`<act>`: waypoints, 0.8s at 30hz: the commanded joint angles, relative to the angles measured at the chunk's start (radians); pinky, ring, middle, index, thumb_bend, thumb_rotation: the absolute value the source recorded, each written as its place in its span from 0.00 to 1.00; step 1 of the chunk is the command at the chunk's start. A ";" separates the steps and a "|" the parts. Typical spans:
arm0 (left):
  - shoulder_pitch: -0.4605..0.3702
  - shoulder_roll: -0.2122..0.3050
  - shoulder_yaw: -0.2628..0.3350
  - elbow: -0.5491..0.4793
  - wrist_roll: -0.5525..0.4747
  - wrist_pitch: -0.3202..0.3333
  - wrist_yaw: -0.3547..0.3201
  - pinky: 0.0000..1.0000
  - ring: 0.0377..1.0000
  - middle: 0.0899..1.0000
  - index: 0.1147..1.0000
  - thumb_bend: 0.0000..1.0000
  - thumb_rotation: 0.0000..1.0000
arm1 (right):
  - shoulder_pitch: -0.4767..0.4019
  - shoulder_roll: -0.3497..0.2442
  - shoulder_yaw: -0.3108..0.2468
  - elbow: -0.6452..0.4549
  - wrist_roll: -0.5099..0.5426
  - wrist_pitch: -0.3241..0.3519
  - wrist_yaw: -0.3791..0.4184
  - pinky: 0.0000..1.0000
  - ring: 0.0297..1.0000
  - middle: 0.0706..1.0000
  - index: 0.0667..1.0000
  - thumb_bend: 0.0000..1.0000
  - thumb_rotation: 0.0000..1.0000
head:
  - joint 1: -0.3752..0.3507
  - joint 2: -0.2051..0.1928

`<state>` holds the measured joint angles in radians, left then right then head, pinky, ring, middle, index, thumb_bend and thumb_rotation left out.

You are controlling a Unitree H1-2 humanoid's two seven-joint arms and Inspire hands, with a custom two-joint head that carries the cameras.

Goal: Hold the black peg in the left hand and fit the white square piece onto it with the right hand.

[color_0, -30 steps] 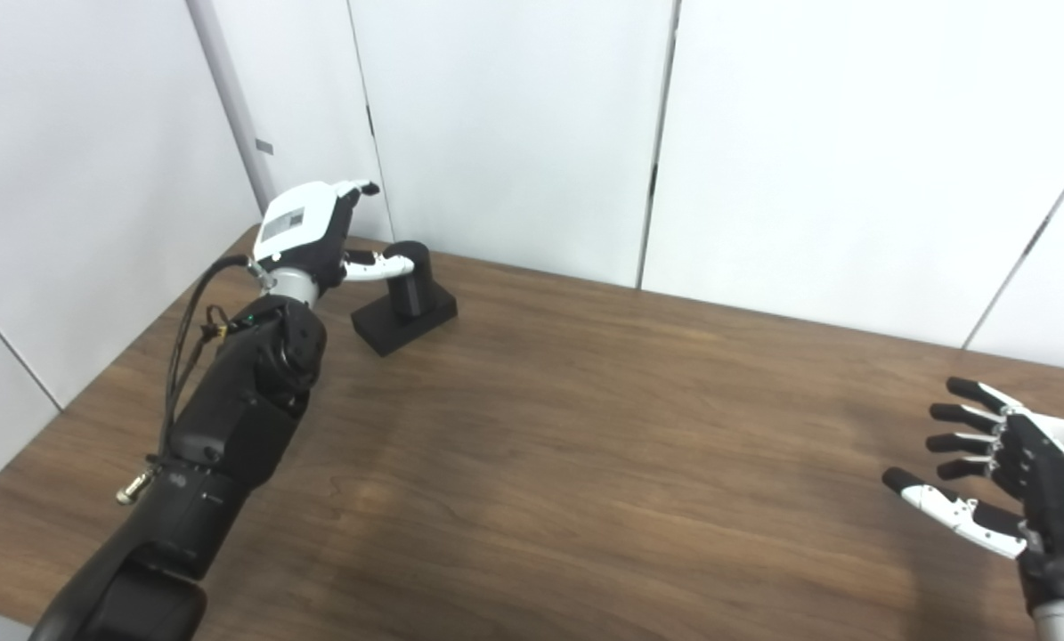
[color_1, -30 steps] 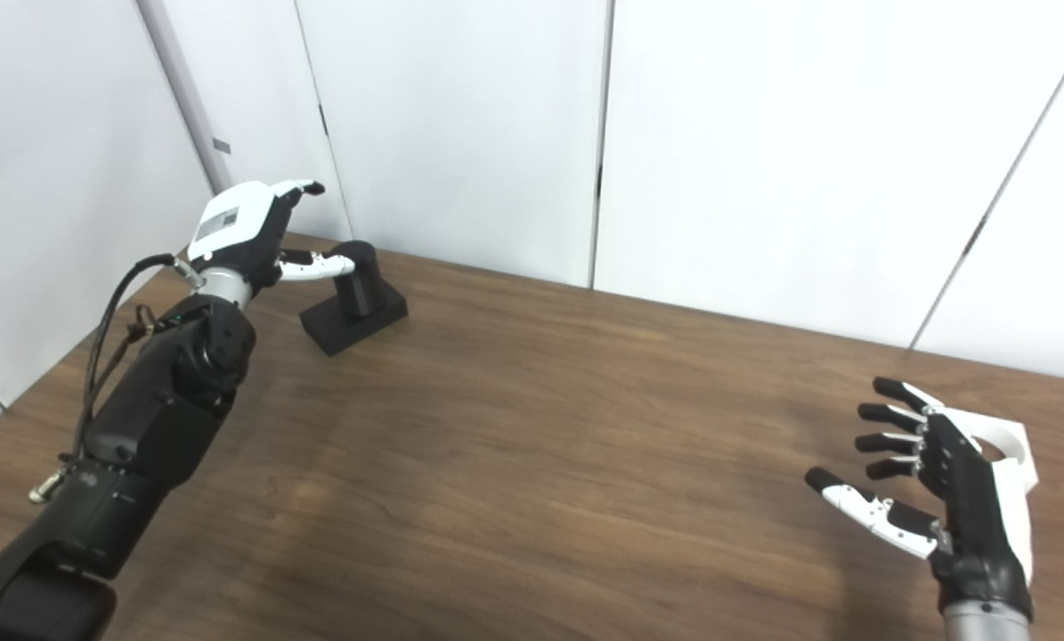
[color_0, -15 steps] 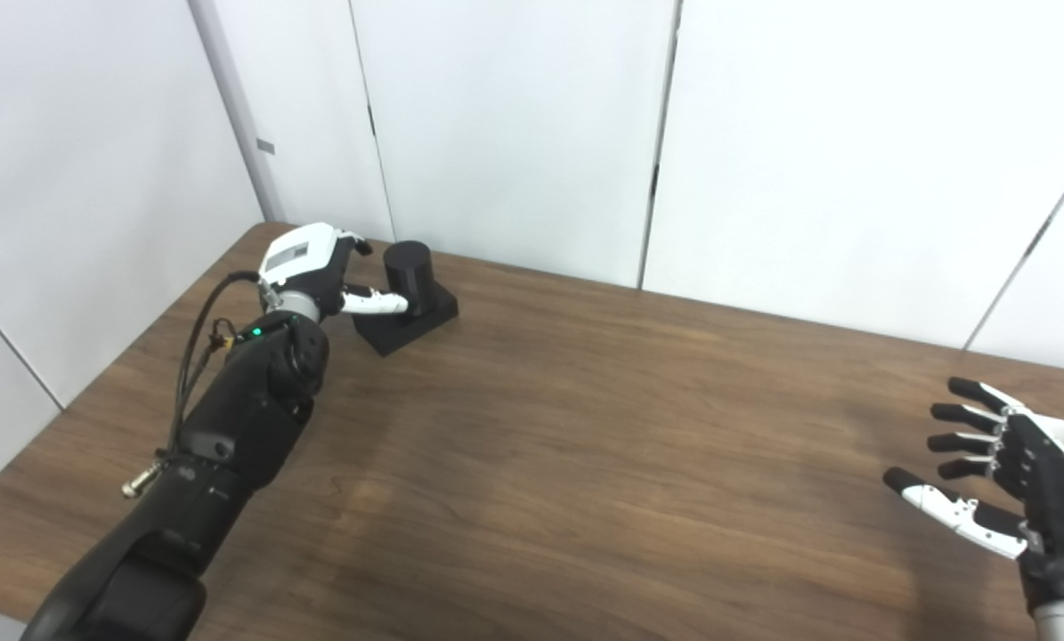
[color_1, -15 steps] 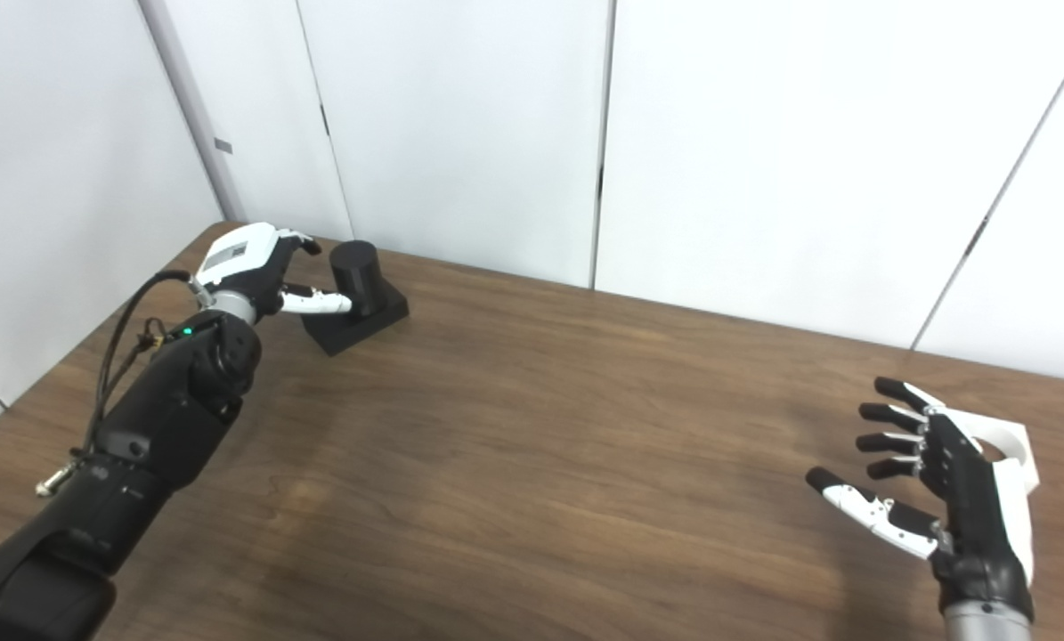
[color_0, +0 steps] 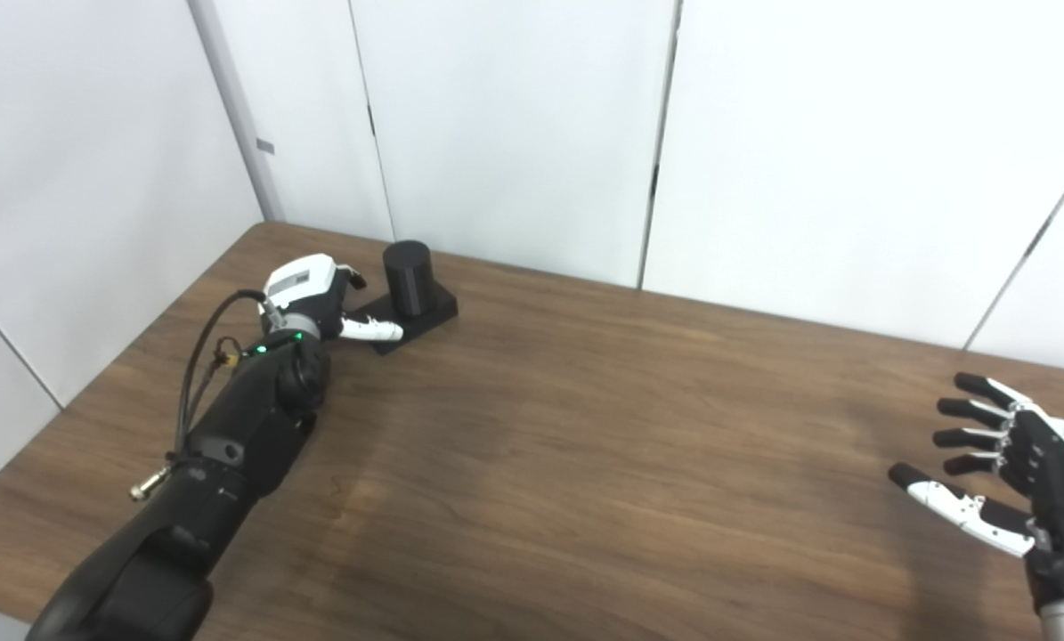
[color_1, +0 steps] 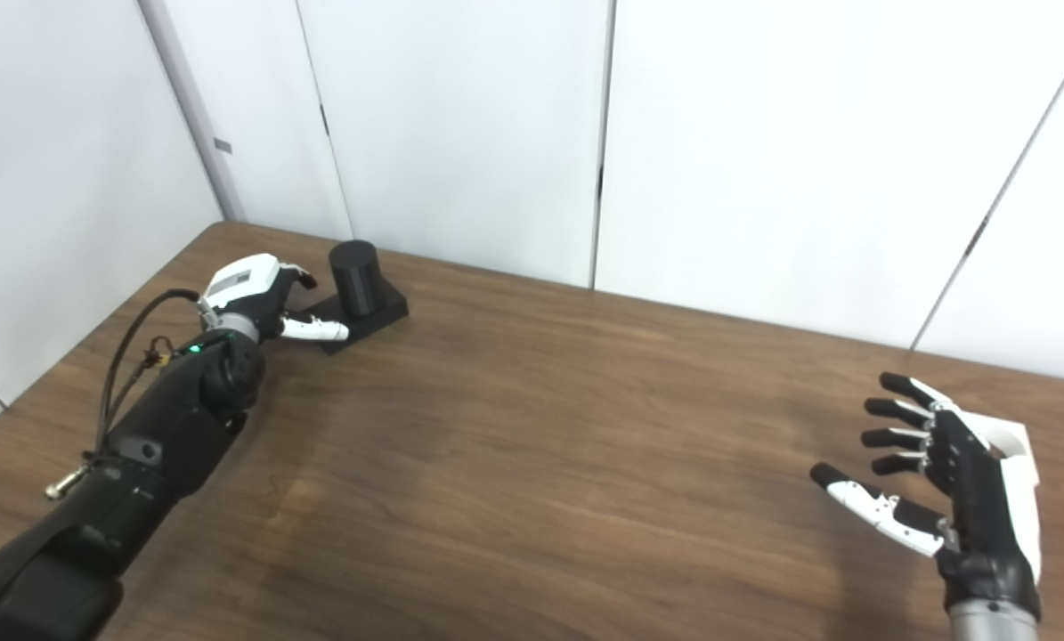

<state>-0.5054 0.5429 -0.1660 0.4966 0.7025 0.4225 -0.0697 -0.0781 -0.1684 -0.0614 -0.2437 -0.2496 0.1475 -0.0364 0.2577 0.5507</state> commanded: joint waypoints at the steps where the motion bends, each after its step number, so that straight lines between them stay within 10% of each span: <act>1: -0.047 0.012 0.000 0.004 -0.005 -0.025 0.041 0.77 0.94 0.93 0.77 0.93 0.51 | -0.025 -0.003 -0.005 -0.039 0.003 -0.015 -0.004 0.49 0.59 0.68 0.75 0.58 0.00 | 0.000 0.000; 24: -0.053 -0.007 -0.076 0.057 -0.020 -0.032 0.030 0.78 0.94 0.92 0.74 0.86 0.48 | -0.023 0.005 -0.002 -0.061 -0.002 0.014 -0.004 0.49 0.59 0.68 0.75 0.58 0.00 | -0.010 0.015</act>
<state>-0.5243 0.5326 -0.2286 0.5469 0.6980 0.4156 -0.0151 -0.0779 -0.1628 -0.0594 -0.2621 -0.2535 0.1725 -0.0368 0.2485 0.5645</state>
